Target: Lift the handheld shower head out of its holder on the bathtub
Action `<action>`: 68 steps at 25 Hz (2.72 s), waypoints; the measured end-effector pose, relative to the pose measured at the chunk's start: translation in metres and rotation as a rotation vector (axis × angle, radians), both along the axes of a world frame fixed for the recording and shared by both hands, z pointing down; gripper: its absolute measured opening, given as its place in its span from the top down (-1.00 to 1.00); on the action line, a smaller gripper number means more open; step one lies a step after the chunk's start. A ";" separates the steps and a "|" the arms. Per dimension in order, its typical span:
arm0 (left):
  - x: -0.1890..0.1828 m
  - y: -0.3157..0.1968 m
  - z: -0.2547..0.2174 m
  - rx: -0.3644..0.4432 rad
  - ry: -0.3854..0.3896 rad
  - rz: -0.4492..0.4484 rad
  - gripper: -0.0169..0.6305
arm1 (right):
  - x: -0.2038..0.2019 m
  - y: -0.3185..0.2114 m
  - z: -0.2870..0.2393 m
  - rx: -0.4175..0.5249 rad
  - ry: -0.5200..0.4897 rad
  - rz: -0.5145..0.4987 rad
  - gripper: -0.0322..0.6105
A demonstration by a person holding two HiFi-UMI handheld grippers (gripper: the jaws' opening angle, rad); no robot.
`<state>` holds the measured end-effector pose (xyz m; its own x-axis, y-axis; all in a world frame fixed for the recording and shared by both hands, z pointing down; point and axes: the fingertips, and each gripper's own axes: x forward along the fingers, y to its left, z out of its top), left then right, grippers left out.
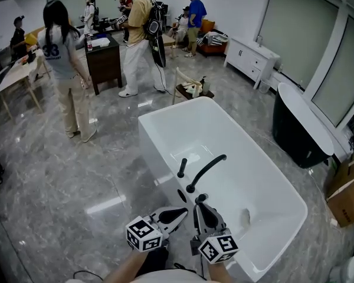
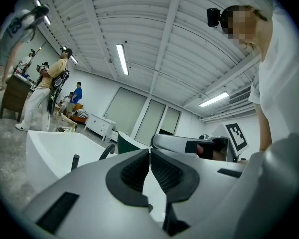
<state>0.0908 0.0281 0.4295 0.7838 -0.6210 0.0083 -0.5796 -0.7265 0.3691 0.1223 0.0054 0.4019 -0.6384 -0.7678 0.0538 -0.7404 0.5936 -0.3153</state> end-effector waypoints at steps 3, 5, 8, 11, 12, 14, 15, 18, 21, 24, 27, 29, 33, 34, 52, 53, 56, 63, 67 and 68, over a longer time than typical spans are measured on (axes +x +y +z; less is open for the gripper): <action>-0.004 -0.019 0.002 0.001 0.002 -0.001 0.89 | -0.003 -0.019 0.003 -0.004 0.001 -0.001 0.84; -0.008 -0.033 0.004 -0.002 0.003 -0.004 0.89 | -0.008 -0.033 0.005 -0.004 0.002 -0.004 0.84; -0.017 -0.054 0.005 -0.008 0.006 -0.011 0.89 | -0.016 -0.053 0.004 -0.004 0.004 -0.011 0.84; -0.022 -0.068 0.004 -0.004 0.006 -0.007 0.89 | -0.022 -0.068 0.005 -0.005 0.006 -0.012 0.84; -0.024 -0.072 0.004 -0.003 0.006 -0.005 0.89 | -0.024 -0.072 0.005 -0.005 0.006 -0.011 0.84; -0.026 -0.079 0.004 -0.002 0.004 -0.001 0.89 | -0.027 -0.079 0.004 -0.001 0.003 -0.009 0.84; -0.027 -0.082 0.004 -0.002 0.002 0.002 0.89 | -0.028 -0.083 0.004 0.001 0.001 -0.008 0.84; -0.029 -0.089 0.006 0.006 -0.001 0.012 0.89 | -0.032 -0.090 0.006 0.007 -0.001 -0.005 0.84; -0.032 -0.094 0.010 0.005 0.004 0.018 0.89 | -0.036 -0.092 0.010 0.006 0.000 -0.007 0.84; -0.033 -0.094 0.014 0.007 -0.002 0.026 0.89 | -0.037 -0.089 0.013 0.001 -0.004 0.003 0.84; -0.032 -0.091 0.012 0.019 -0.008 0.032 0.89 | -0.030 -0.085 0.017 -0.012 0.002 0.025 0.84; -0.033 -0.088 0.011 0.017 -0.010 0.022 0.89 | -0.027 -0.081 0.018 -0.023 0.002 0.033 0.84; -0.038 -0.084 0.011 0.016 -0.003 -0.003 0.89 | -0.023 -0.073 0.019 -0.022 0.009 0.031 0.84; -0.038 -0.083 0.010 0.019 -0.001 -0.006 0.89 | -0.022 -0.074 0.020 -0.019 0.011 0.033 0.84; -0.063 -0.154 0.027 -0.021 -0.013 -0.036 0.89 | -0.037 -0.150 0.024 -0.017 0.025 0.050 0.84; -0.064 -0.161 0.026 -0.022 -0.013 -0.036 0.89 | -0.039 -0.157 0.024 -0.020 0.025 0.050 0.84; -0.068 -0.182 0.027 -0.028 -0.017 -0.030 0.89 | -0.044 -0.179 0.026 -0.023 0.020 0.054 0.84; -0.074 -0.236 0.027 -0.022 -0.032 -0.007 0.89 | -0.054 -0.231 0.028 -0.025 -0.007 0.061 0.84; -0.073 -0.264 0.023 -0.007 -0.037 0.010 0.89 | -0.052 -0.257 0.024 0.000 -0.021 0.091 0.84; -0.072 -0.269 0.022 -0.004 -0.039 0.015 0.89 | -0.052 -0.262 0.022 0.011 -0.026 0.097 0.83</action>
<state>0.0184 -0.2412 0.4520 0.7919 -0.6092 0.0417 -0.5828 -0.7337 0.3495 0.0706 -0.2568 0.4242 -0.5622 -0.8265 0.0294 -0.7861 0.5230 -0.3294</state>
